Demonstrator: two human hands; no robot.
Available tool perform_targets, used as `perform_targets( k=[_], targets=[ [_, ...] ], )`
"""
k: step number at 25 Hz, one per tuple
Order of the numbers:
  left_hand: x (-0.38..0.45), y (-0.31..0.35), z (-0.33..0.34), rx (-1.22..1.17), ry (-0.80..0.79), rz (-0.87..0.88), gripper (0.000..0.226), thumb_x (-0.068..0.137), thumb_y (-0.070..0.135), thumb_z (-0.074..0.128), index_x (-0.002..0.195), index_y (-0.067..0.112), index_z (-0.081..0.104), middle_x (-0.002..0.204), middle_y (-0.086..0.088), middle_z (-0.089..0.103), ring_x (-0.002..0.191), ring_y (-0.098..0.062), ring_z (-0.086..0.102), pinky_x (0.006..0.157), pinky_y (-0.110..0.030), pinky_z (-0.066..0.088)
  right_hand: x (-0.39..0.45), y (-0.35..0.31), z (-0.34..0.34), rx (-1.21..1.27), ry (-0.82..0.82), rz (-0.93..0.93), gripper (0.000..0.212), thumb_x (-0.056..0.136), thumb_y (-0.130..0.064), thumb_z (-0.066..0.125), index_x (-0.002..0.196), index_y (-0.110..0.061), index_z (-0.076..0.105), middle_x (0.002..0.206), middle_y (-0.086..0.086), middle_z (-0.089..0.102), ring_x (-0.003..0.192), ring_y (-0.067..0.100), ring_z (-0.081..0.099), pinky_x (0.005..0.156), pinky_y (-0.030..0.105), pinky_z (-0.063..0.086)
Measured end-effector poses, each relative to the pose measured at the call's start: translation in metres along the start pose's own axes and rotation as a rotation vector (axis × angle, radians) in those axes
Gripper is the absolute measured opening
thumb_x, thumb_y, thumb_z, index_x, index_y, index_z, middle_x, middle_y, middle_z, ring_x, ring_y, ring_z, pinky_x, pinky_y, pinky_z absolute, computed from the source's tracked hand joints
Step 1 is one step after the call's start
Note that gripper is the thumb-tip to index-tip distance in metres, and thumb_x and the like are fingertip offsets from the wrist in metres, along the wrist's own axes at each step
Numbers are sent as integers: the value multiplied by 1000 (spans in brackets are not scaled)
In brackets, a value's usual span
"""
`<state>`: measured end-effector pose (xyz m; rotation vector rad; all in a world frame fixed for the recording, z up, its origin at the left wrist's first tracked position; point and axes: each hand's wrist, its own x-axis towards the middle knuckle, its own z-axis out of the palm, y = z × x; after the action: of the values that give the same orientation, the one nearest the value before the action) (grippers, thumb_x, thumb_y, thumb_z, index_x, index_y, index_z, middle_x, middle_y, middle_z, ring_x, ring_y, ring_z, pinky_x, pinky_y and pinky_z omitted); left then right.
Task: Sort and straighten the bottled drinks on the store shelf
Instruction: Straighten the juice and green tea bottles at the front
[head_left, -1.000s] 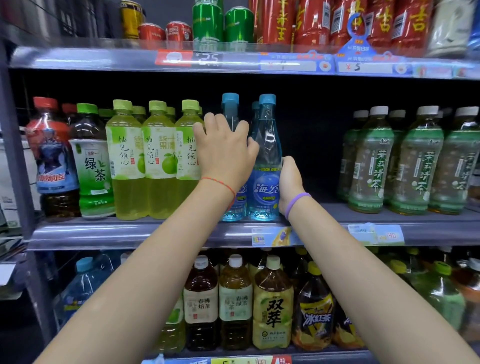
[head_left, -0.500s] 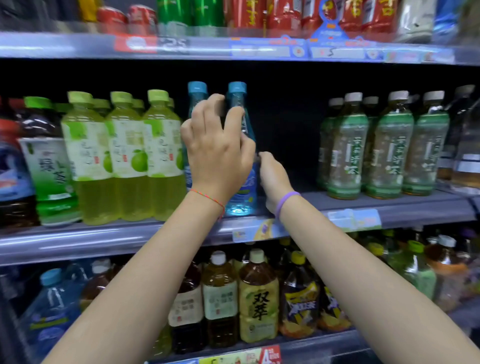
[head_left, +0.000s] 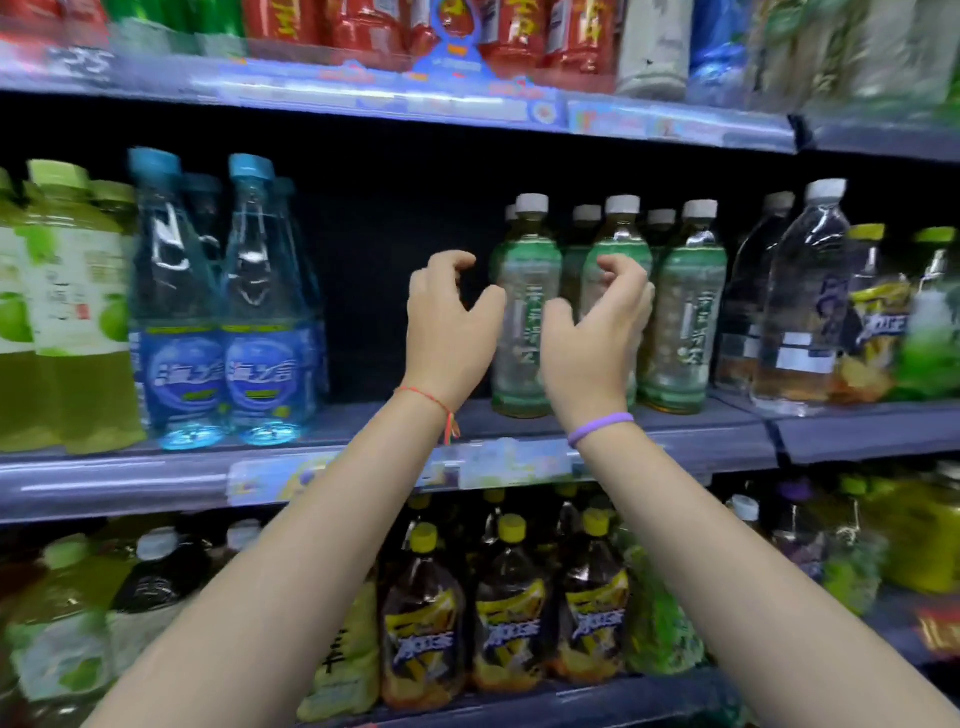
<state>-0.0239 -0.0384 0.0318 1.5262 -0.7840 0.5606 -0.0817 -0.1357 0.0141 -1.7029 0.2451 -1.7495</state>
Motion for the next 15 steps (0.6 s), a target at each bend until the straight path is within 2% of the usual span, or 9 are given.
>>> perform_targets(
  k=[3, 5, 8, 9, 11, 13, 15],
  targets=[
    [-10, -2, 39, 57, -52, -98, 62, 90, 24, 61, 146, 15, 35, 137, -8, 40, 125, -22, 41, 97, -28, 35, 19, 25, -28, -21, 16, -21, 44, 83, -13, 55, 126, -6, 44, 118, 4, 40, 110, 22, 41, 98, 45, 38],
    [-12, -3, 58, 77, -73, -173, 74, 87, 29, 63, 150, 16, 27, 142, -10, 39, 129, -26, 39, 102, -36, 38, 31, 41, -36, 32, -58, 31, 47, 86, -15, 53, 131, -4, 41, 123, 6, 42, 115, 23, 42, 101, 45, 39],
    [-11, -2, 73, 119, -72, -257, 90, 74, 42, 64, 150, 16, 23, 144, -11, 42, 129, -30, 44, 105, -48, 42, 42, 55, -36, 159, -305, 369, 67, 92, -37, 42, 151, -12, 22, 149, 11, 38, 135, 31, 39, 110, 50, 35],
    [-10, -1, 74, 113, -61, -288, 92, 71, 44, 63, 149, 17, 25, 142, -11, 46, 127, -30, 47, 103, -47, 45, 45, 57, -38, 172, -380, 484, 70, 95, -44, 37, 154, -13, 17, 155, 10, 33, 140, 30, 35, 114, 48, 31],
    [-7, -3, 73, 82, -41, -359, 88, 74, 42, 68, 148, 18, 27, 134, -7, 53, 118, -27, 55, 96, -41, 50, 52, 58, -41, 174, -479, 599, 68, 100, -52, 28, 155, -13, 21, 158, 6, 30, 143, 25, 30, 116, 42, 25],
    [-1, -6, 73, 41, -43, -430, 79, 80, 38, 75, 143, 16, 32, 123, -1, 58, 106, -19, 59, 86, -34, 51, 61, 60, -45, 235, -526, 683, 68, 100, -59, 20, 153, -17, 29, 158, 2, 31, 144, 23, 30, 114, 41, 23],
    [3, -7, 73, -16, -57, -478, 73, 79, 37, 79, 136, 17, 38, 114, 5, 59, 98, -11, 59, 79, -27, 49, 69, 66, -43, 309, -548, 789, 71, 99, -63, 18, 154, -20, 27, 160, 0, 28, 145, 23, 27, 116, 42, 21]
  ],
)
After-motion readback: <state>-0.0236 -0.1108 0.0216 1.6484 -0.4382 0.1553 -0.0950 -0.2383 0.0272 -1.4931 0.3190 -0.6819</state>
